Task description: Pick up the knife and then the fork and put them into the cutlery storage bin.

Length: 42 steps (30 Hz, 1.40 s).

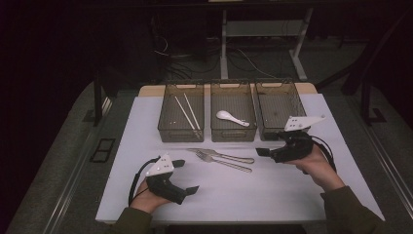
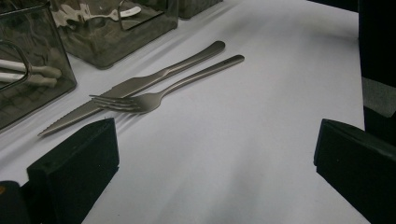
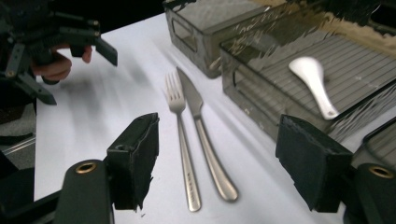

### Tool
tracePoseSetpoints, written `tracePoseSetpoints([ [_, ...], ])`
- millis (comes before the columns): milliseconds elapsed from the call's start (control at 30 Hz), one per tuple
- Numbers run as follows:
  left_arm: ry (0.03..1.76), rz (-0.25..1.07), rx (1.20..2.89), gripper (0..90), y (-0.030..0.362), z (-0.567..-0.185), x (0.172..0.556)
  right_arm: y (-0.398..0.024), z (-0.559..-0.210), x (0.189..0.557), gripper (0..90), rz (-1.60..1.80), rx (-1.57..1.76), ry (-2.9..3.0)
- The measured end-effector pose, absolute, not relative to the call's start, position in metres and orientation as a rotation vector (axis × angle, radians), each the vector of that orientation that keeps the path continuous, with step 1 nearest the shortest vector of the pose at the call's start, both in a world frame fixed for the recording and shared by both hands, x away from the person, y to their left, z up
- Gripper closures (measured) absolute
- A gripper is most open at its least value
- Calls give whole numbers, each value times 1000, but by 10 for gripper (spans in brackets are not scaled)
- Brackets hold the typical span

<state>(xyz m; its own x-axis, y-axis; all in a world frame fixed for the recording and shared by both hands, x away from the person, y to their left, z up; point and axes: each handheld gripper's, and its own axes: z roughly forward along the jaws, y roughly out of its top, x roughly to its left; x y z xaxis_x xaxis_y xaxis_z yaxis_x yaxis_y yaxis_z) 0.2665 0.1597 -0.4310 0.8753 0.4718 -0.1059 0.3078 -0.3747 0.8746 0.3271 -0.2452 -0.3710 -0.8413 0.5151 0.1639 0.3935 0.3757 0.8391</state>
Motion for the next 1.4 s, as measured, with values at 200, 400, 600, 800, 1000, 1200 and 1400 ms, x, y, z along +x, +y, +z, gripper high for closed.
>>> tracePoseSetpoints([
  [200, 567, 205, 1988, 0, 160, -430, 265, -240, -385, 322, 314, 1445, 841, 2532],
  [400, 557, 205, 1991, 0, 160, -429, 265, -228, -394, 319, 336, 1415, 811, 2582],
  [600, 555, 207, 1990, 0, 160, -428, 264, -217, -399, 319, 365, 1411, 791, 2611],
  [800, 555, 209, 1992, 0, 160, -428, 263, -209, -401, 321, 425, 1414, 772, 2623],
  [1000, 558, 209, 1994, 0, 160, -428, 264, -198, -402, 325, 516, 1418, 746, 2649],
  [1200, 559, 209, 1993, 0, 160, -428, 264, -182, -405, 330, 603, 1400, 720, 2686],
  [1400, 561, 208, 1987, 0, 160, -428, 264, -161, -410, 333, 673, 1300, 666, 2748],
])
